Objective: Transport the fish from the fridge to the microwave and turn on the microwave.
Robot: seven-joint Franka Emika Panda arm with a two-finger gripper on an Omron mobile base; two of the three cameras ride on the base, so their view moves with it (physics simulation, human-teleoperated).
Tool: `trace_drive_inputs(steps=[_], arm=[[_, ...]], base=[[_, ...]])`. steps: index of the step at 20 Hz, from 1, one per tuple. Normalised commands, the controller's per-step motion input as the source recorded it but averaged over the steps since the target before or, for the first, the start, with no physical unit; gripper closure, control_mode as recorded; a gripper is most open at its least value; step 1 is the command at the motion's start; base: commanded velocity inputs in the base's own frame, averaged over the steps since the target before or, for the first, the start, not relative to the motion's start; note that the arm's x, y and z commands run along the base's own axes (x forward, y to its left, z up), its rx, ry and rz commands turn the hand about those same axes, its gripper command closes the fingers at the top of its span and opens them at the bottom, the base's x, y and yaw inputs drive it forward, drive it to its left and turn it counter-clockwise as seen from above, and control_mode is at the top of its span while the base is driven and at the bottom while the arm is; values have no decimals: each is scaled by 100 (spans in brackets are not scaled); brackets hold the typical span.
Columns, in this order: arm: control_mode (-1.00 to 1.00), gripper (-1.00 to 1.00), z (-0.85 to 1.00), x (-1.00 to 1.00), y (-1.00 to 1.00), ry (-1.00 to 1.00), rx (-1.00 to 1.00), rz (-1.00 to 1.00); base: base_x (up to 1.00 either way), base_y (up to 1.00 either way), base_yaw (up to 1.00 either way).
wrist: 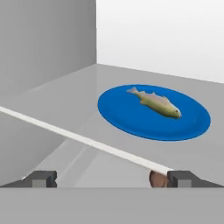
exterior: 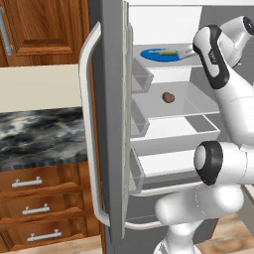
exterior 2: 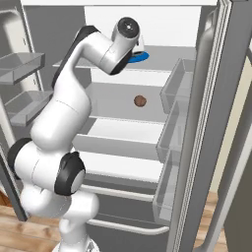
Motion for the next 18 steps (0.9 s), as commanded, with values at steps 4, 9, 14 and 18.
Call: trace_drive_inputs(steps=[4, 9, 14, 18], arm=[[-100, -100, -11, 24, -3, 0, -5, 6], [-100, -100, -1, 23, -14, 0, -2, 5], [-100, -100, 0, 25, -16, 0, 0, 4], [-100, -100, -1, 26, -9, 0, 0, 1]], base=[[0, 0, 0], [0, 0, 0], [0, 0, 0], [0, 0, 0]])
